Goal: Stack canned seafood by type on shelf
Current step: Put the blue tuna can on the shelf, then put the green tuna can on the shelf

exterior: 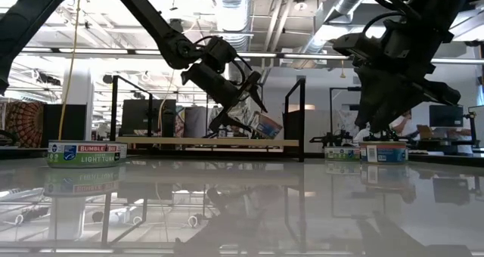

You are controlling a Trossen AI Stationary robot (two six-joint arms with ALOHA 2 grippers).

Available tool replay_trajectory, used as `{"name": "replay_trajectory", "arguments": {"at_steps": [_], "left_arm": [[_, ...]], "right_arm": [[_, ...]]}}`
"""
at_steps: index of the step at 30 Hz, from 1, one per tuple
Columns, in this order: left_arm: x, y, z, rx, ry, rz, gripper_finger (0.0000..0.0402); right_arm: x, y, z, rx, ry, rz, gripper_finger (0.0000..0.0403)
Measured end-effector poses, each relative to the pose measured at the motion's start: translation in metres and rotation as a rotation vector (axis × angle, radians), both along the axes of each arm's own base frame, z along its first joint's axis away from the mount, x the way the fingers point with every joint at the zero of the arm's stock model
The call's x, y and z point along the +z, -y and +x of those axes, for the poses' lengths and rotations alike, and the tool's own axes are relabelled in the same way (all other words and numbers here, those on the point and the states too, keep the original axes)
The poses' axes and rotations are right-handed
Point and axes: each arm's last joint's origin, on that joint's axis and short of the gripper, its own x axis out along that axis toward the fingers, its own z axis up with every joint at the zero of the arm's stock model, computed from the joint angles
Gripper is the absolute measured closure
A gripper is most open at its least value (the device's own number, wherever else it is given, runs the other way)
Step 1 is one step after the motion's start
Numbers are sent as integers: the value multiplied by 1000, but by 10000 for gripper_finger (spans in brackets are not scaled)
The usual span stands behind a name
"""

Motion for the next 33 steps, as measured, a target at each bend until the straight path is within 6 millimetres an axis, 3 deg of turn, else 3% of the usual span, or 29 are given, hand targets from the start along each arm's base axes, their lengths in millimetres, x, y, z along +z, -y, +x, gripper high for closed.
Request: {"name": "replay_trajectory", "arguments": {"at_steps": [7,20,27,33], "left_arm": [[-3,4,0,-81,-5,-58,113],[-3,1,-2,-2,-25,-38,113],[16,4,-5,-6,14,6,113],[20,1,-4,37,50,21,113]], "right_arm": [[0,0,0,0,0,0,275],[0,-1,0,5,1,2,275],[0,-2,-1,5,-6,0,275],[0,1,0,-3,-7,-1,275]]}}
